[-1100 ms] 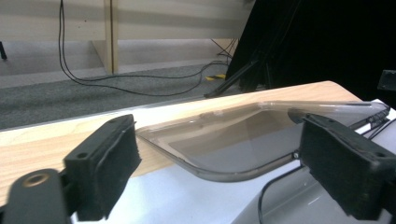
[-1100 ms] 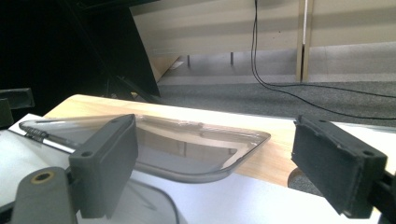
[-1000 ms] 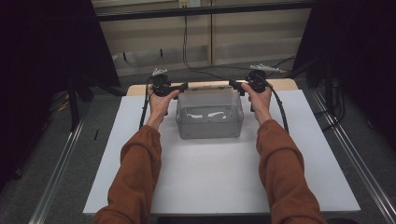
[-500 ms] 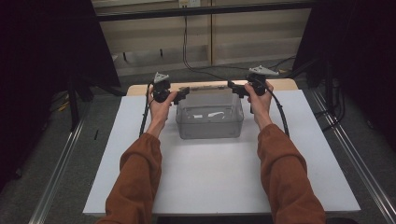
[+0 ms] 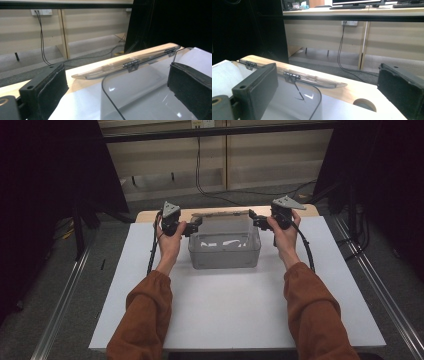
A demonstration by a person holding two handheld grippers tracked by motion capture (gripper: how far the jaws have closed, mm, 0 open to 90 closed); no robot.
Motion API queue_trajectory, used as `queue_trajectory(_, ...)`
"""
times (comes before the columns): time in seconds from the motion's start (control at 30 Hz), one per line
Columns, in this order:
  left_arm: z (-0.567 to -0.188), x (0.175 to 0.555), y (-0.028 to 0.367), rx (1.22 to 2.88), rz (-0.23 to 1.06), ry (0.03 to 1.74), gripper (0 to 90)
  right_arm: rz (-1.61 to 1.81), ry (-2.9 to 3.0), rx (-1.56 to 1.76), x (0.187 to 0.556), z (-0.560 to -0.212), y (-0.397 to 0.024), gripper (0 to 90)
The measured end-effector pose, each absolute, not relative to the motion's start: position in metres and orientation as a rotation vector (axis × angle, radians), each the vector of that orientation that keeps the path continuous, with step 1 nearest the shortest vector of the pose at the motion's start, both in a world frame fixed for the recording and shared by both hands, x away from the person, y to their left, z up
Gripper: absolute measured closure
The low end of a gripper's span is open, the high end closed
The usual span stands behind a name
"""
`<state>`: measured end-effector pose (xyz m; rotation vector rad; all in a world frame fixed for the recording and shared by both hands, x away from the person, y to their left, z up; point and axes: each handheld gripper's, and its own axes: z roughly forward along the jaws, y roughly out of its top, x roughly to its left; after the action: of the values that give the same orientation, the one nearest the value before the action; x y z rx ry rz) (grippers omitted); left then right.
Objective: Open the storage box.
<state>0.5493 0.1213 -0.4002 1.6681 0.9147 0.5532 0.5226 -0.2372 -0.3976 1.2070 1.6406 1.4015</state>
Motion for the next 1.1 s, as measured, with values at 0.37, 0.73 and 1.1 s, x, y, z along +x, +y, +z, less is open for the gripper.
queue_trajectory(0.37, -0.401, 0.522, 0.126, 1.653, 0.604, 0.893, 3.6, 1.416, 1.633, 1.144, 0.487, -0.391, -0.243, 2.0)
queue_trajectory(0.73, -0.395, 0.493, 0.139, 1.632, 0.596, 0.843, 3.5, 1.377, 1.637, 1.093, 0.458, -0.394, -0.239, 0.0)
queue_trajectory(1.1, -0.396, 0.463, 0.154, 1.596, 0.599, 0.836, 3.4, 1.337, 1.647, 1.056, 0.429, -0.397, -0.239, 0.6)
